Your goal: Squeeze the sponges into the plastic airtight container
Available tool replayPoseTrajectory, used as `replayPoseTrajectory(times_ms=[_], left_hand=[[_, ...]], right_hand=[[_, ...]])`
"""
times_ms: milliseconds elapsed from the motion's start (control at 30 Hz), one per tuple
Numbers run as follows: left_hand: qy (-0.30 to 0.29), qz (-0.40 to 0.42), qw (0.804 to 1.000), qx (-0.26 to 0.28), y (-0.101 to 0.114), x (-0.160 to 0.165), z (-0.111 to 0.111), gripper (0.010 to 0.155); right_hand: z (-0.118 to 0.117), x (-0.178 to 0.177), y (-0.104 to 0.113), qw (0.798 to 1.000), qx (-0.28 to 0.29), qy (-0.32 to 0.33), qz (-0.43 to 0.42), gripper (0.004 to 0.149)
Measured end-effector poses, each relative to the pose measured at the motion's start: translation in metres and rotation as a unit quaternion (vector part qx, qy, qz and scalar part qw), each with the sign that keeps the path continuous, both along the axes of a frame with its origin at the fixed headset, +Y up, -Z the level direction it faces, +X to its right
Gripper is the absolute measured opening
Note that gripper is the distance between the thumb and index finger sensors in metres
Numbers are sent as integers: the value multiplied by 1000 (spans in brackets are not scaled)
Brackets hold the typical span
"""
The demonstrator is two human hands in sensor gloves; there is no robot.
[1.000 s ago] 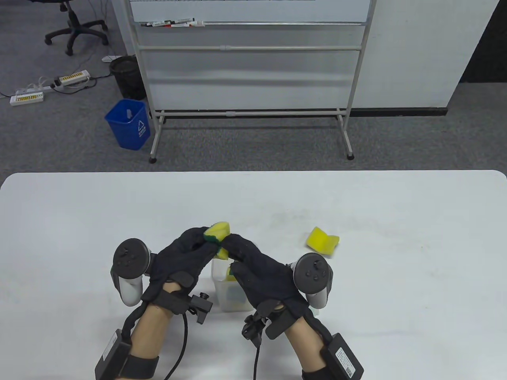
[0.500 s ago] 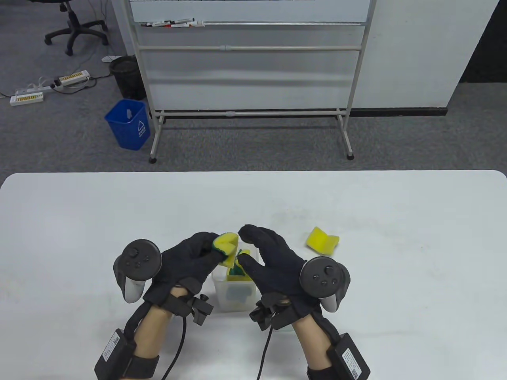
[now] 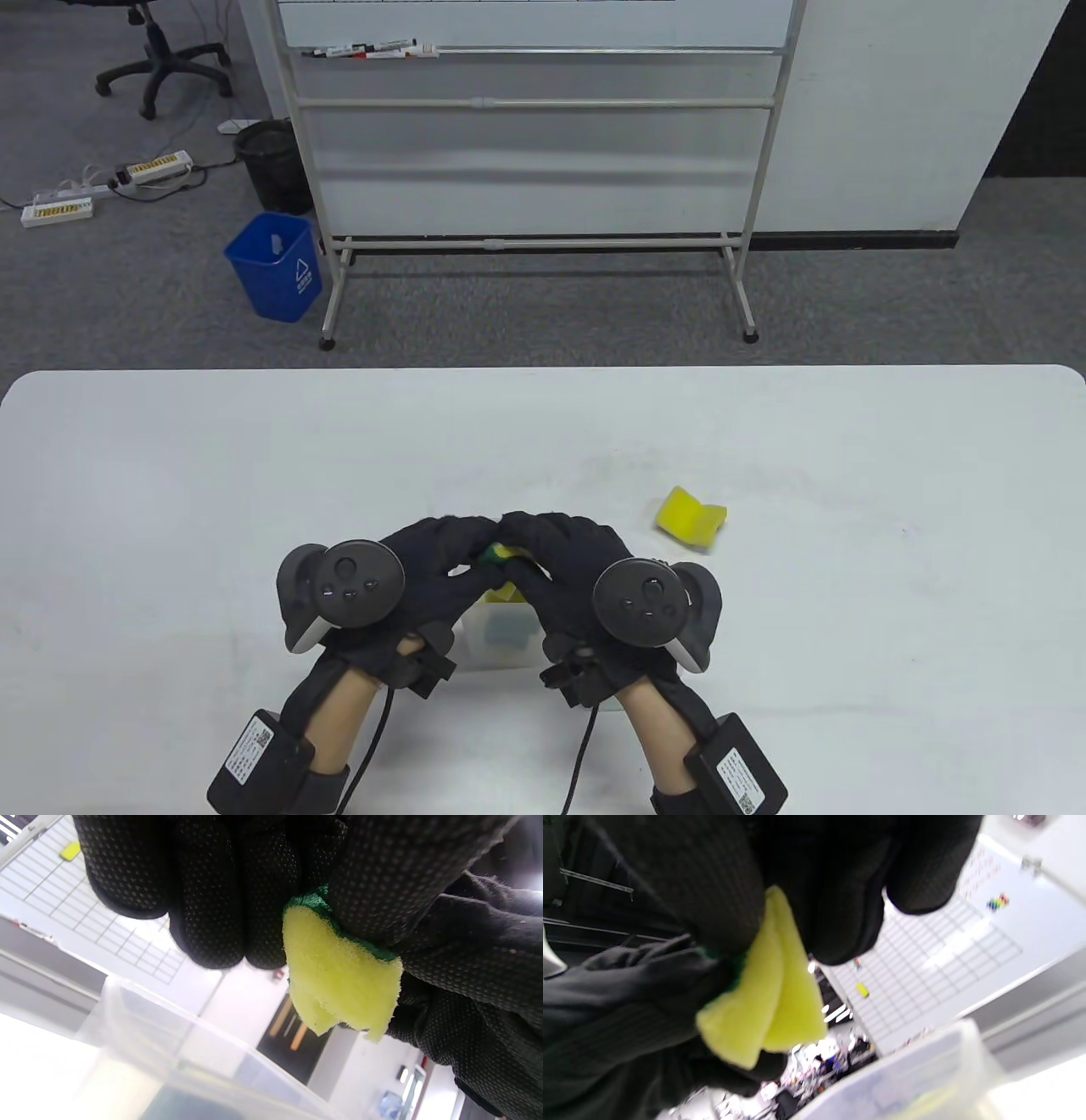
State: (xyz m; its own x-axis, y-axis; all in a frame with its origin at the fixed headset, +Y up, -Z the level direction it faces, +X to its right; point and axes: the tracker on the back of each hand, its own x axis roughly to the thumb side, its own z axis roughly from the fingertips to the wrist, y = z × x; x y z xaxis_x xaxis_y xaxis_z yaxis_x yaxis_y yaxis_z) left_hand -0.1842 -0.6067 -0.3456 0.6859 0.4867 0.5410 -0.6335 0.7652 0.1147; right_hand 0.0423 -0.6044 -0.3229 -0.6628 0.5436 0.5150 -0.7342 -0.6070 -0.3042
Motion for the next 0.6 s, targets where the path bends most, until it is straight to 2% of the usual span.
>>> replayPoseTrajectory(times_ms=[33, 133, 300, 600], left_hand=[[0, -4, 1000, -12, -2, -2, -3, 61], [-22, -63, 992, -105, -17, -11, -15, 82], [-46, -76, 982, -165, -38, -17, -29, 95], [-52, -84, 979, -178, -44, -17, -33, 99]], right_hand=[[0, -1, -1, 1000, 7, -13, -1, 50], [-3, -1, -5, 999, 12, -45, -17, 50], [-14, -2, -14, 996, -39, -43, -68, 49], [-19, -19, -15, 990, -82, -102, -51, 50]])
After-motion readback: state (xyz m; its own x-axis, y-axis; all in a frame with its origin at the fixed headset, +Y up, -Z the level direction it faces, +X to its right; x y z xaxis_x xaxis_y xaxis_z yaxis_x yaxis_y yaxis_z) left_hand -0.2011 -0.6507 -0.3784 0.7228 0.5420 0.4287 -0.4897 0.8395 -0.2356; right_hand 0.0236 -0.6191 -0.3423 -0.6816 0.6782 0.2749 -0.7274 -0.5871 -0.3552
